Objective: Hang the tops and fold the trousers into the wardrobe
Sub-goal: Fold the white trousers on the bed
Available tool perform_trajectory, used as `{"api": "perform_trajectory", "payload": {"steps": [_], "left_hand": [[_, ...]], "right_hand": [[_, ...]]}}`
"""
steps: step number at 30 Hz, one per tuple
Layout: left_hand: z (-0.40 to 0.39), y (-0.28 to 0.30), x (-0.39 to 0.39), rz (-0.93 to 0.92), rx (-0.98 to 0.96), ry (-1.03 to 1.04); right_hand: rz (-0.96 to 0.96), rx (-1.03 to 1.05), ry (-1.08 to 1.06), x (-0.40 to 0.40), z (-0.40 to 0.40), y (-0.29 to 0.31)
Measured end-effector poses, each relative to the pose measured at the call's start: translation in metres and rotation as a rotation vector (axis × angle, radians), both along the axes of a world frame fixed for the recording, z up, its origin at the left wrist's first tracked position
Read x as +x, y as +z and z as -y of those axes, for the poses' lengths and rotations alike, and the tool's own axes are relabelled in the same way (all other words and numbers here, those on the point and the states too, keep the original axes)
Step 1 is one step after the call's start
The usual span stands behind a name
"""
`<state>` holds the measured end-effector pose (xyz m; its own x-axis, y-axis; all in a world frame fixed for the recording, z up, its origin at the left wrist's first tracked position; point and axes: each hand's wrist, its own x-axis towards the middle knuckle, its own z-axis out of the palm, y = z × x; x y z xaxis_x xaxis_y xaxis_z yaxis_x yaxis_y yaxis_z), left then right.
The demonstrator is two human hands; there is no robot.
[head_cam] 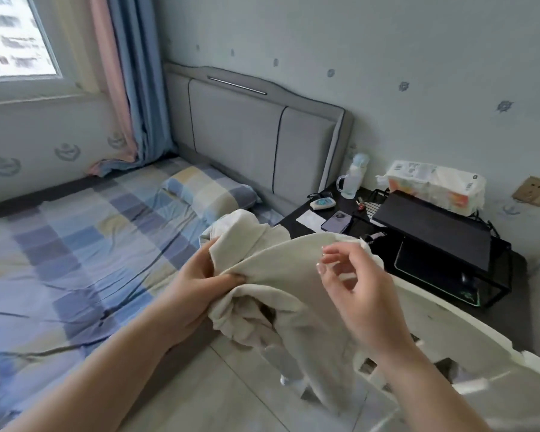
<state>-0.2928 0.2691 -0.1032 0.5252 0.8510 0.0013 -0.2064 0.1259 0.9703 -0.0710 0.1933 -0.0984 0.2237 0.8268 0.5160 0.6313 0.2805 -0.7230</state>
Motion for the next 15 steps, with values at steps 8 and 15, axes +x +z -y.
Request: {"api": "perform_trajectory", "payload": {"steps": [8, 15], "left_hand": [[0.005, 0.008, -0.163, 0.042, 0.059, 0.096], [0.025, 0.003, -0.282, 0.066, 0.024, 0.293]], "right_hand": [[-0.381, -0.892, 0.259, -0.139, -0.080, -0.049], [-0.670, -0.847, 0.609, -0.300, -0.086, -0.057]]}}
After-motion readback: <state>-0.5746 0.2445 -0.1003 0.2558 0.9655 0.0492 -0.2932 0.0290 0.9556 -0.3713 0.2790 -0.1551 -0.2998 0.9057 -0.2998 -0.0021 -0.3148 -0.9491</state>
